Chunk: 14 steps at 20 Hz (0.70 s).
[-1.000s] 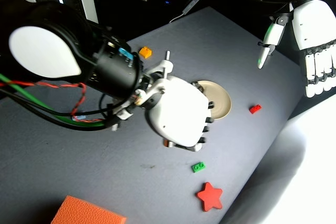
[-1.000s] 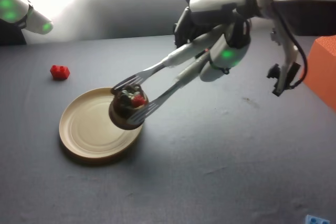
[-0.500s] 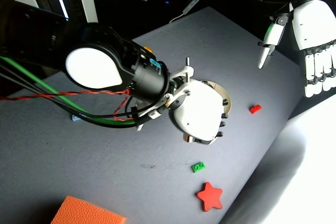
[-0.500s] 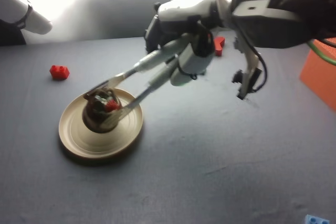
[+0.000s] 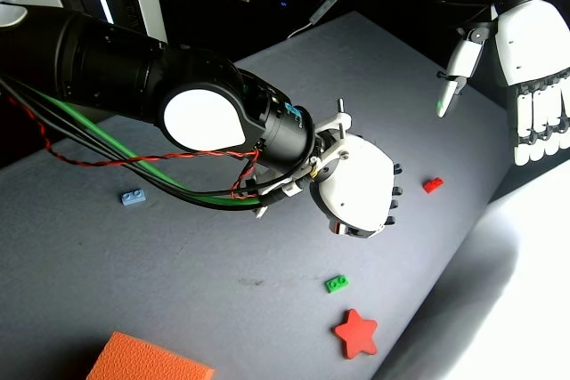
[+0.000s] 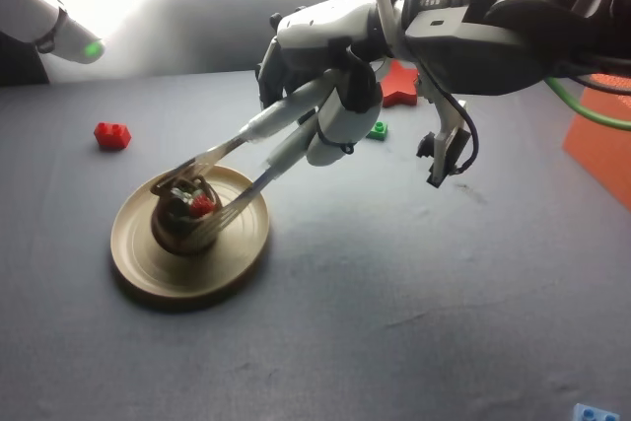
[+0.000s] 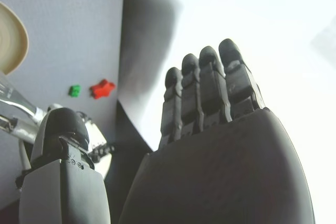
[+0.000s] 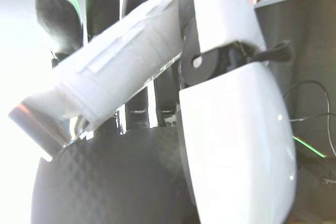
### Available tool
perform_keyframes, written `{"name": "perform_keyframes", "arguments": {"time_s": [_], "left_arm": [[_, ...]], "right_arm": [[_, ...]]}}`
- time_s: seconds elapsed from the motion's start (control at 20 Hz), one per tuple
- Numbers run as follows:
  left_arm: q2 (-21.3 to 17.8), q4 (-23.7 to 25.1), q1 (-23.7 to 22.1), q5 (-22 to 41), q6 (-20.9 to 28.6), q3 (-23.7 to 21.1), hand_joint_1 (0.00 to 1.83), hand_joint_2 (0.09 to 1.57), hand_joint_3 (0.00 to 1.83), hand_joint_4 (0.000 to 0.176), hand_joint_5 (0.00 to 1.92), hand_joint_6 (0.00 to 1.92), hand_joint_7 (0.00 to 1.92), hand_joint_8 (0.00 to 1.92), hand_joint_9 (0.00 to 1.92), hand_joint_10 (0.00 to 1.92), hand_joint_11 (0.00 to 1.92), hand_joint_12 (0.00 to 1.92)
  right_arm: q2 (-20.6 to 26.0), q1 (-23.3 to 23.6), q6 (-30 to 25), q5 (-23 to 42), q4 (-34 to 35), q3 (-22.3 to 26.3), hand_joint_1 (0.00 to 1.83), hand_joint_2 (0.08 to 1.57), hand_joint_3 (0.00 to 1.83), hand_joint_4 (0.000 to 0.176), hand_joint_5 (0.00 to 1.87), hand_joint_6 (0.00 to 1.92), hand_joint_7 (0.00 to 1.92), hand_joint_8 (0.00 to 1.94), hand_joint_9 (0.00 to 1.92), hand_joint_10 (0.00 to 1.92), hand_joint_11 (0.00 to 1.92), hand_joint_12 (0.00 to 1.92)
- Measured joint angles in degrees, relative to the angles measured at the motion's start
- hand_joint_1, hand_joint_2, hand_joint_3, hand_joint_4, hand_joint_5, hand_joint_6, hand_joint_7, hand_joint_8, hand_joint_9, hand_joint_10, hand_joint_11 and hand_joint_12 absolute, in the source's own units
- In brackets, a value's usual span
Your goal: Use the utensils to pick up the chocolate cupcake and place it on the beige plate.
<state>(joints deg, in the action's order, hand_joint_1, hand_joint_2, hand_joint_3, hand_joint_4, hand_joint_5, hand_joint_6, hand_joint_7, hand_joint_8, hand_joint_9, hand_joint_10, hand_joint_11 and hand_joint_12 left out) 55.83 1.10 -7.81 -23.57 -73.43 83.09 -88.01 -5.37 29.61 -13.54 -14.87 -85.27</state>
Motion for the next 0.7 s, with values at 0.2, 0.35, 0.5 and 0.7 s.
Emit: {"name": "perform_keyframes", "arguments": {"time_s": [0.2,0.35,0.5,0.7], "left_arm": [[0.0,0.0,0.0,0.0,0.0,0.0,0.41,1.07,0.00,0.000,0.16,0.00,0.20,0.00,0.14,0.00,0.00,0.22],[0.0,0.0,0.0,0.0,0.0,0.0,0.40,1.07,0.00,0.000,0.18,0.00,0.23,0.01,0.17,0.01,0.00,0.28],[0.0,0.0,0.0,0.0,0.0,0.0,0.42,1.07,0.00,0.000,0.19,0.00,0.23,0.00,0.16,0.00,0.00,0.30],[0.0,0.0,0.0,0.0,0.0,0.0,0.41,1.06,0.00,0.000,0.21,0.00,0.24,0.00,0.17,0.00,0.00,0.39]], "right_arm": [[0.0,0.9,2.3,-2.0,0.0,-0.1,1.49,1.10,0.00,0.000,0.96,0.94,0.90,0.90,0.97,1.02,0.87,1.53],[0.0,1.5,2.4,-2.0,0.1,-0.1,1.49,1.12,0.00,0.000,0.92,1.00,0.87,0.95,0.95,1.05,0.81,1.59],[-0.1,1.7,2.2,-2.4,0.1,-0.1,1.49,1.10,0.00,0.000,0.94,0.96,0.89,0.93,0.97,1.04,0.86,1.54],[-0.1,1.7,1.1,-3.5,0.1,-0.1,1.49,1.11,0.00,0.000,0.94,0.94,0.89,0.93,0.95,1.06,0.86,1.56]]}}
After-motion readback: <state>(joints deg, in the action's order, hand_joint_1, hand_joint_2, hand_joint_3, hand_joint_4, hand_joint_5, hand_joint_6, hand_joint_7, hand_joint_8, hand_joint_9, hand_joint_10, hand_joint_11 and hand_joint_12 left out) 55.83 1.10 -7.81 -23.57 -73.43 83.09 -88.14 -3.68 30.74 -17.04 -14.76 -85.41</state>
